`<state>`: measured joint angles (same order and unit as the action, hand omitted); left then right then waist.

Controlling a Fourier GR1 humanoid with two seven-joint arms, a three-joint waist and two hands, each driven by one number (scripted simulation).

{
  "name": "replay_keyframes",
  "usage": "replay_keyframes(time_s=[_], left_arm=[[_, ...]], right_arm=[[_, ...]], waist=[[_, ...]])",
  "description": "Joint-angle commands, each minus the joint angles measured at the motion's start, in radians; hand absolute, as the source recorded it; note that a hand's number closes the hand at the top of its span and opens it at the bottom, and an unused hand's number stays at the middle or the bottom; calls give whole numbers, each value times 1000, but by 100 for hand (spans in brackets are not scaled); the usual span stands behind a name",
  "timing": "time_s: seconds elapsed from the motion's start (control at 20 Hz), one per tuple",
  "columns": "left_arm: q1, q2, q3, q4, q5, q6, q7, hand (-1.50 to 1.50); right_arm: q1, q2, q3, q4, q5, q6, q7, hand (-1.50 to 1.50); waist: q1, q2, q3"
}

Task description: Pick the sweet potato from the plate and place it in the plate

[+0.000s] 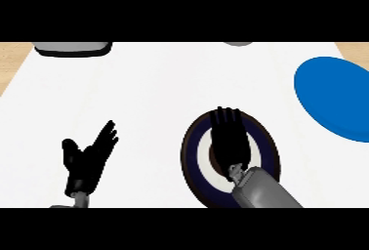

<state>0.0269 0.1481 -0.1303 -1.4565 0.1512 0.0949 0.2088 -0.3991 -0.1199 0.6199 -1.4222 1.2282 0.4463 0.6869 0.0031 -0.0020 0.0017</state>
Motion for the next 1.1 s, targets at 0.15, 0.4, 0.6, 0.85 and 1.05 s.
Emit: replay_keyframes(time_s=[0.15, 0.4, 0.6, 0.85, 1.05], left_arm=[[-20, -40, 6, 58, -48, 7, -10, 0], [-23, -13, 48, 69, -3, -50, -28, 0], [1, -50, -9, -30, -62, 14, 54, 0], [8, -57, 26, 49, -50, -33, -23, 0], [-15, -35, 41, 11, -37, -19, 26, 0]], right_arm=[[-6, 41, -61, 99, 66, 2, -73, -150], [4, -9, -8, 58, 87, 114, -125, 150], [12, -37, -26, 190, 137, -43, -210, 150], [2, -26, -52, 124, 197, -25, -246, 150], [48, 116, -247, 96, 31, -215, -28, 150]], waist=[[-1, 2, -2], [-3, 1, -2], [2, 2, -1], [-2, 1, -2], [-10, 2, 1]])
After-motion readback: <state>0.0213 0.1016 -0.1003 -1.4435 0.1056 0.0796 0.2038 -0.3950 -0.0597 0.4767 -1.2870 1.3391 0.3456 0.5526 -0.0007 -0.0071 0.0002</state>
